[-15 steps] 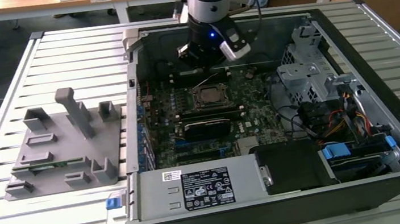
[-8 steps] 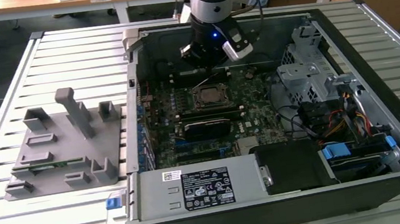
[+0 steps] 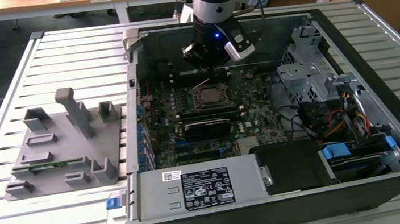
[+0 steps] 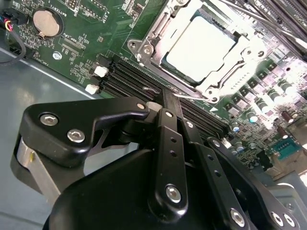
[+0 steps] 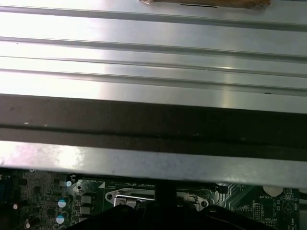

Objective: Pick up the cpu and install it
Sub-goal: 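Install the first cpu locking lever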

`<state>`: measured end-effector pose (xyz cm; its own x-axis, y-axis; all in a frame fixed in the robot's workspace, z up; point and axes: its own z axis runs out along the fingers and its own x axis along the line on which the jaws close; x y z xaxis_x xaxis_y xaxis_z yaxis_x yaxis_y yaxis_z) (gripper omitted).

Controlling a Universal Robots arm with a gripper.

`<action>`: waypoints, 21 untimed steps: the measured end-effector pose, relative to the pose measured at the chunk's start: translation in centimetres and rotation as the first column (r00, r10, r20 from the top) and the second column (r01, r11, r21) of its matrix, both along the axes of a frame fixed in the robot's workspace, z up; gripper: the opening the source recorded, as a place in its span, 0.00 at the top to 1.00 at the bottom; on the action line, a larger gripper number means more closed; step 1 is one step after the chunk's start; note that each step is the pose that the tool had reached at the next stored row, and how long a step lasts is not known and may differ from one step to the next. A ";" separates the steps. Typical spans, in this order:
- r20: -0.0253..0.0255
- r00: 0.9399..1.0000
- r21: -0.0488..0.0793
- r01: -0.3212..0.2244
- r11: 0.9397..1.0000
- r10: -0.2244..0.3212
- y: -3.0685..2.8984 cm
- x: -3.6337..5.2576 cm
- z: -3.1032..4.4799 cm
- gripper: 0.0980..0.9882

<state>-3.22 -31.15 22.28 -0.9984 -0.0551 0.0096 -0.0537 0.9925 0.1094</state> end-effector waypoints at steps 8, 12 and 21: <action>0.000 1.000 0.000 0.000 1.000 0.000 0.03 0.43 -0.48 0.99; 0.000 1.000 0.000 0.000 1.000 0.000 0.03 0.62 -0.73 0.99; 0.000 1.000 0.000 0.000 1.000 0.000 0.03 0.91 -1.46 0.99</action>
